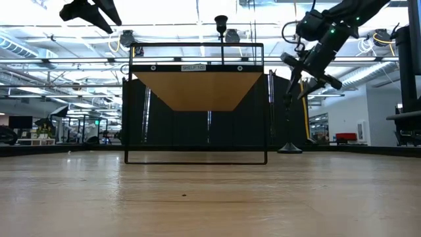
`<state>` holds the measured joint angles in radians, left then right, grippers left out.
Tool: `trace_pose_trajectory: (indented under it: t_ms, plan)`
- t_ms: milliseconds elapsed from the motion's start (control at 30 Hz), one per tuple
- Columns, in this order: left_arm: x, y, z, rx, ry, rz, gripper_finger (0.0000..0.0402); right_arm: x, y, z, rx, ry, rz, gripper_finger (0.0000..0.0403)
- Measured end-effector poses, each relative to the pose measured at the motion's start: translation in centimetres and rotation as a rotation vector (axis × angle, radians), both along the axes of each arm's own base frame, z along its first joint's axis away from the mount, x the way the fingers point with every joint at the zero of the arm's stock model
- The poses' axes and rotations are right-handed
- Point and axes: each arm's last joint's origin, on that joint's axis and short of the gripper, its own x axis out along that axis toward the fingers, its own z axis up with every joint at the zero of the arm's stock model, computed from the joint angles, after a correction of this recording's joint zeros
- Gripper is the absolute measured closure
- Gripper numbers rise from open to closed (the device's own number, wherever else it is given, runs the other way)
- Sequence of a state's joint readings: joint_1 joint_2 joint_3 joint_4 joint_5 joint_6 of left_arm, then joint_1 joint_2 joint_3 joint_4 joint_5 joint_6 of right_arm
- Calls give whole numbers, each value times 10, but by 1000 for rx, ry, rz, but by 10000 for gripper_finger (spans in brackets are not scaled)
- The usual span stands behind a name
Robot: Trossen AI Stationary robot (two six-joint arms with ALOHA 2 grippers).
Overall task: Pick & Place candle stick holders
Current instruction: Align the top black candle holder with the black candle holder on the shelf
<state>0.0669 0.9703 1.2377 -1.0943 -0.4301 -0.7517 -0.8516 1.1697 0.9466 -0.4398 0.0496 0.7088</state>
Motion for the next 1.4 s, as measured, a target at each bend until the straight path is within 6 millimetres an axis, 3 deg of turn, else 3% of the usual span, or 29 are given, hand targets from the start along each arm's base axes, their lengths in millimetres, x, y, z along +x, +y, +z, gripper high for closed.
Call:
trace_pose_trajectory:
  t_ms: [633,1400]
  plan:
    - [0,0,0,3,9,-21,229,12,-14,-19,60,19,-19,239]
    - [0,0,0,15,18,-36,229,11,-11,-21,84,38,13,379]
